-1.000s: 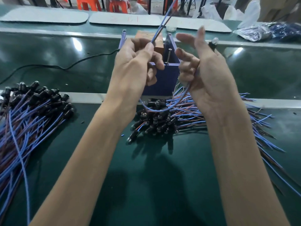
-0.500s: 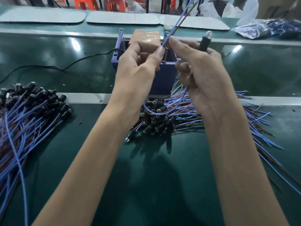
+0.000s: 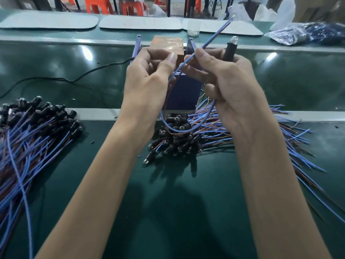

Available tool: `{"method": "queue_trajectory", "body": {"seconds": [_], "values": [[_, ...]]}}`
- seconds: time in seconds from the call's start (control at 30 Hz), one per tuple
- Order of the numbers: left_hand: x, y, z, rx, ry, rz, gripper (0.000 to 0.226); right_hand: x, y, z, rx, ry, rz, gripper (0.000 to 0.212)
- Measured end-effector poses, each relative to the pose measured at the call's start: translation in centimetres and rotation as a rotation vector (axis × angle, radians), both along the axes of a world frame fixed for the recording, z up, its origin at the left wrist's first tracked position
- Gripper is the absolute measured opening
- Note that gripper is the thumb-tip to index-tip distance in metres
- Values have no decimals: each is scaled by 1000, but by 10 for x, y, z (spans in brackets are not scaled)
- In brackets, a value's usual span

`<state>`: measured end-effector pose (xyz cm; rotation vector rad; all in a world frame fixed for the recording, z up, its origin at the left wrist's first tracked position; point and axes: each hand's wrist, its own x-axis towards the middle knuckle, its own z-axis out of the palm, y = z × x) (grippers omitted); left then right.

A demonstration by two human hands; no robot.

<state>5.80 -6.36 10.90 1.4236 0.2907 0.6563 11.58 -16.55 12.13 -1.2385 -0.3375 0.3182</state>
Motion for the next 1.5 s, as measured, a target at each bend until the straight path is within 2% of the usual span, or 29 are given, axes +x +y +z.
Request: {"method": "queue_trajectory", "body": {"seconds": [0.17, 0.37, 0.73, 1.17, 1.5], "values": [[-2, 5, 0, 151, -8, -92, 12, -2, 1, 1, -67, -56, -22, 19], [-5, 21, -1, 285, 51, -55, 7, 0, 4, 0, -78, -36, -53, 16], [-3, 54, -15, 478, 184, 285, 19, 22, -8, -12, -41, 6, -285, 16], [-2, 54, -24, 448, 398, 266, 19, 36, -8, -35, -303, 29, -190, 21], [-7, 57, -18, 433, 425, 179, 20, 41, -8, -37, -267, 29, -151, 27]]}}
